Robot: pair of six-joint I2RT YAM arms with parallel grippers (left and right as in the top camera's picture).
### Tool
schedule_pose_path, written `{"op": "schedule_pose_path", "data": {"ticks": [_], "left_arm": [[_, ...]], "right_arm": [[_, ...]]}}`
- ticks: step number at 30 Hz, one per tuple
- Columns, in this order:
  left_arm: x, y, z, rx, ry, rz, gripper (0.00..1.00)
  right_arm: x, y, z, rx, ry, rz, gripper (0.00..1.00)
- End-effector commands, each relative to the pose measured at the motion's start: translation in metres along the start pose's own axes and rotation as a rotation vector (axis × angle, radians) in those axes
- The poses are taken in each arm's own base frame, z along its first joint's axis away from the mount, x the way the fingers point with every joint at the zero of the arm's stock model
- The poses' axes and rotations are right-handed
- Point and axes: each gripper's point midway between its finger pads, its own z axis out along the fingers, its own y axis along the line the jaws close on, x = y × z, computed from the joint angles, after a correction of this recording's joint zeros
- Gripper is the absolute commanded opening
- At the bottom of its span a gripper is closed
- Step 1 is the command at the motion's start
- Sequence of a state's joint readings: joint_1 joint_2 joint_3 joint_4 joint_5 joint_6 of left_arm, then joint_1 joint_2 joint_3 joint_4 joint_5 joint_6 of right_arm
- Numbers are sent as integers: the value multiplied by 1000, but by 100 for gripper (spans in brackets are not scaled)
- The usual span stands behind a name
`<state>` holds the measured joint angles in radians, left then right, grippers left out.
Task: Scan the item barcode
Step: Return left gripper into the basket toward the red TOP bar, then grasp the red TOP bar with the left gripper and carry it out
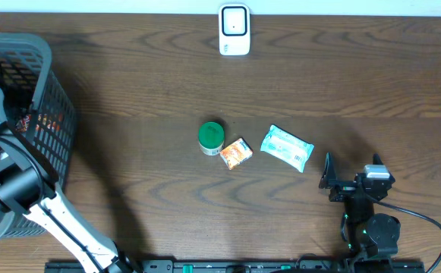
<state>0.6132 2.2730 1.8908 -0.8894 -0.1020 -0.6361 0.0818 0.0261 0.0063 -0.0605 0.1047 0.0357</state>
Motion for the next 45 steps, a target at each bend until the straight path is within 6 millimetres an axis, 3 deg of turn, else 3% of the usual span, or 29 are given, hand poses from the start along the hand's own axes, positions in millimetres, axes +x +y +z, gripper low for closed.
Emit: {"op": "schedule_pose_path", "data": {"ticks": [1, 3, 6, 10, 14, 16, 19, 23, 27, 32, 36, 40, 43, 45], "left_arm": [[11, 6, 23, -35, 49, -10, 86], [16, 8, 32, -53, 68, -6, 85], [21, 13, 35, -71, 89, 12, 46], [22, 22, 30, -89, 110, 48, 8], [15, 48, 7, -159, 117, 34, 7], [7, 58, -15, -165, 108, 16, 7], [-9, 71, -64, -135, 64, -25, 7], [-23, 78, -151, 31, -28, -90, 7], [-9, 67, -251, 331, -104, -106, 7], [47, 58, -374, 699, -178, -17, 7], [125, 46, -452, 959, -177, 186, 7], [207, 30, -492, 1117, -107, 451, 8], [267, 12, -502, 1203, -37, 725, 8], [309, 0, -498, 1237, 4, 931, 7]], "right_arm": [[1, 1, 0, -4, 3, -16, 99], [1, 1, 0, -4, 3, -16, 99], [1, 1, 0, -4, 3, -16, 99], [1, 1, 0, -4, 3, -16, 99], [1, 1, 0, -4, 3, -16, 99], [1, 1, 0, -4, 3, -16, 99], [1, 1, 0, -4, 3, -16, 99], [1, 1, 0, -4, 3, -16, 99], [1, 1, 0, -4, 3, -16, 99], [1, 1, 0, -4, 3, -16, 99], [1, 1, 0, -4, 3, -16, 99], [1, 1, 0, -4, 3, -16, 99], [1, 1, 0, -4, 3, -16, 99], [1, 1, 0, -4, 3, -16, 99]]}}
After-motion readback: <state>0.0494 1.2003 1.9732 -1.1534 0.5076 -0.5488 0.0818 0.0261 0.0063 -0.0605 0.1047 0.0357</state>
